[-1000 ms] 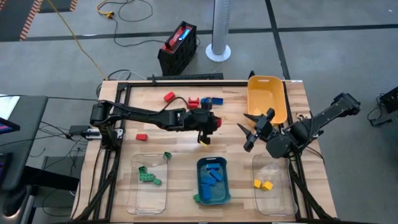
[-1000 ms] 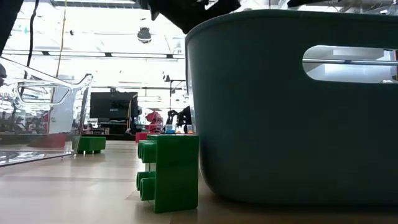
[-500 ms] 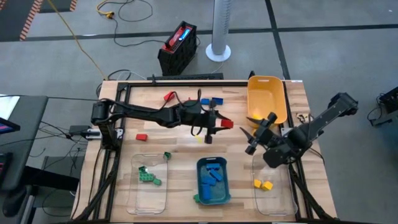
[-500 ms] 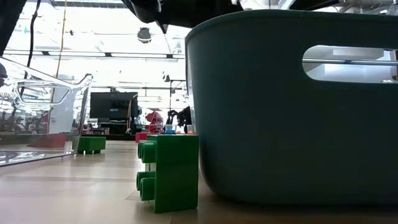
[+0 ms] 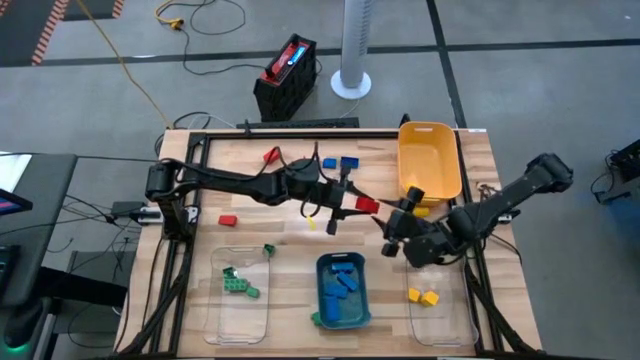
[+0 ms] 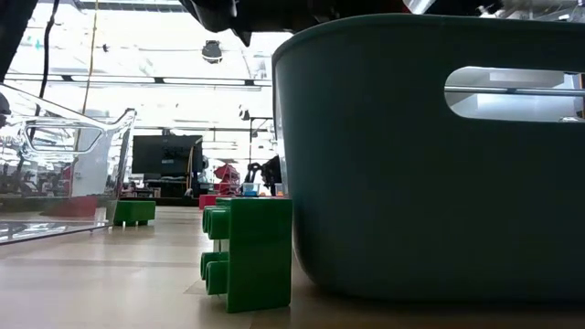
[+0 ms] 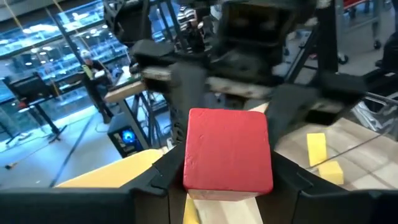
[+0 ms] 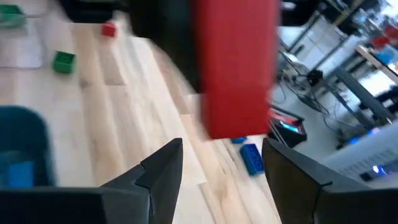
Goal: Sort blocks
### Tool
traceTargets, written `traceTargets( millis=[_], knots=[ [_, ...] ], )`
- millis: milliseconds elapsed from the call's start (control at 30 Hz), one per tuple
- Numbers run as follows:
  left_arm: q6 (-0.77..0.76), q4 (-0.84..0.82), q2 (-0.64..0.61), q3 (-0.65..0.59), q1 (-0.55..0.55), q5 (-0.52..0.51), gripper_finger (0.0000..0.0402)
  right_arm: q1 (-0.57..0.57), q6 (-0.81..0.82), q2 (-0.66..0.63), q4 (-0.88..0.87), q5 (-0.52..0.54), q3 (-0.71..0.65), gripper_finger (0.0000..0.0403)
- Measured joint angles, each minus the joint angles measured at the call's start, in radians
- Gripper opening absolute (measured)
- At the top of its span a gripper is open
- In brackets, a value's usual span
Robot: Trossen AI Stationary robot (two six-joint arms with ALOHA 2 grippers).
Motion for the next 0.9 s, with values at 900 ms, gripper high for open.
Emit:
traceTargets(
  millis=[900],
  knots=[
    [-0.014, -0.062, 0.0, 0.001, -0.004, 0.026, 0.0139, -0.045, -0.171, 0.007, 0.205, -0.129, 0.0, 0.0225]
  ],
)
